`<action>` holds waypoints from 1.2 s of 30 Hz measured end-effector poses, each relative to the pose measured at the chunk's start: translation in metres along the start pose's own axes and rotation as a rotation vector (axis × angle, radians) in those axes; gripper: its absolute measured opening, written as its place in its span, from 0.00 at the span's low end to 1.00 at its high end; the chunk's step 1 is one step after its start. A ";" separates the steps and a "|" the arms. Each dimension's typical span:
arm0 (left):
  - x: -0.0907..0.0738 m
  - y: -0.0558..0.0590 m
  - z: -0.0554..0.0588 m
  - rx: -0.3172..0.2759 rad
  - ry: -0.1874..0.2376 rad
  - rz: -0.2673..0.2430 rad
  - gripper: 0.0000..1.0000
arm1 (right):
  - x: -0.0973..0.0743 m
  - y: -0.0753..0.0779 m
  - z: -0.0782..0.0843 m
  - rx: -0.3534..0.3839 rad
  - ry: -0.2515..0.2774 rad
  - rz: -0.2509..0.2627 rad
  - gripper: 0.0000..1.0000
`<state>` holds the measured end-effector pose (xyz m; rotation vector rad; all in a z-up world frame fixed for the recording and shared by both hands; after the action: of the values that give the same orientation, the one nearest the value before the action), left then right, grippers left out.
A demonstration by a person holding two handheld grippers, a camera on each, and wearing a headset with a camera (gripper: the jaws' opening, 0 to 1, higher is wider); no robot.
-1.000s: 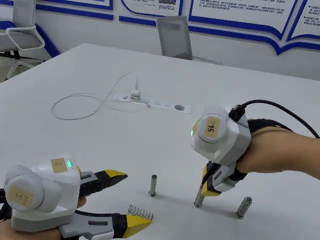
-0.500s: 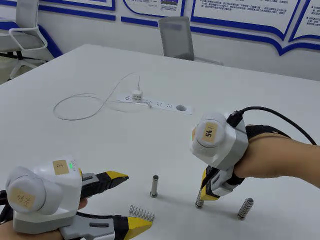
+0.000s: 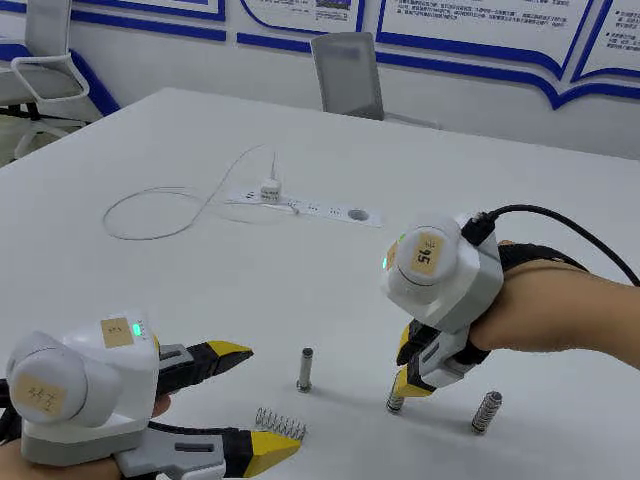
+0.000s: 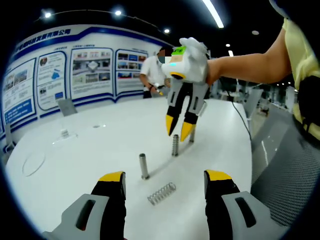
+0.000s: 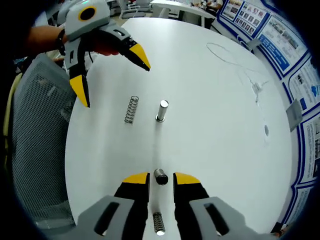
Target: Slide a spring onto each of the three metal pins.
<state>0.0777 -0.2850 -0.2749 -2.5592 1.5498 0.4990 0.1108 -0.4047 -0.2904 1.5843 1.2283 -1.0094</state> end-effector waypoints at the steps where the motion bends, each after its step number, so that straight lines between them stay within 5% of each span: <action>1: 0.000 0.000 0.000 0.001 0.001 0.000 0.65 | -0.001 0.000 -0.002 0.000 0.007 0.001 0.20; 9: -0.001 0.000 -0.001 0.006 0.001 0.000 0.65 | -0.005 -0.010 -0.030 0.001 0.079 -0.008 0.20; 25: -0.005 0.002 0.001 0.009 -0.004 -0.003 0.65 | 0.020 -0.038 -0.070 0.024 0.168 -0.062 0.19; 36: -0.006 0.002 0.002 0.008 -0.008 -0.003 0.65 | 0.048 -0.048 -0.075 0.076 0.194 -0.067 0.18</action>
<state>0.0735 -0.2804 -0.2745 -2.5500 1.5413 0.5012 0.0792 -0.3139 -0.3205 1.7428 1.3963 -0.9726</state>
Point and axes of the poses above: the centre of the closed fingertips' face, and the gripper's own axes: x roughly forward along the fingers, y roughly to its right, z roughly out of its underside, the point moved 1 cm from there along -x, roughly backward along the fingers, and after that the axes turned 4 degrees about -x, right-handed, at the moved point
